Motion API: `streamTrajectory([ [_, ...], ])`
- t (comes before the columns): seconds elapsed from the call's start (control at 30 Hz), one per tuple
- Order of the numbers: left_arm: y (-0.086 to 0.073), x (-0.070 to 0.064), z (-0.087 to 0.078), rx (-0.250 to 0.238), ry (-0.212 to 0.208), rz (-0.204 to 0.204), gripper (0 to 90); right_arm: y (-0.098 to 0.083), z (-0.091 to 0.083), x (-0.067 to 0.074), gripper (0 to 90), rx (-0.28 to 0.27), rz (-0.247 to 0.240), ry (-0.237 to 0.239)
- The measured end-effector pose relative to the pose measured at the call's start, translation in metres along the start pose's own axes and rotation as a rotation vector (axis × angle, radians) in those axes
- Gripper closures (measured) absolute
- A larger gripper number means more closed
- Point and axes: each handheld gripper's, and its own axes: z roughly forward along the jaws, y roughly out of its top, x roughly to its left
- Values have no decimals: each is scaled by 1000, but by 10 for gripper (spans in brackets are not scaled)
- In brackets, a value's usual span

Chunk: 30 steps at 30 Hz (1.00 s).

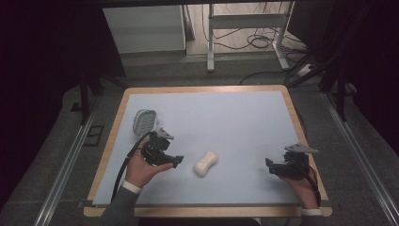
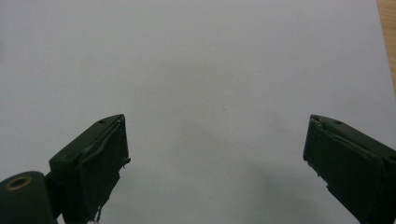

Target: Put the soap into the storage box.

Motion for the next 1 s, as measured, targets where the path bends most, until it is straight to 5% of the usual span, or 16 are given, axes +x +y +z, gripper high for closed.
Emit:
streamTrajectory([
  [0.33, 7, -7, 15, 31, -23, 14, 255, 0, 0, -1, 66, -2, 7, 3],
  [1.0, 31, -42, 47, 85, -77, 84, 295, -1, 2, -2, 66, 6, 5, -6],
])
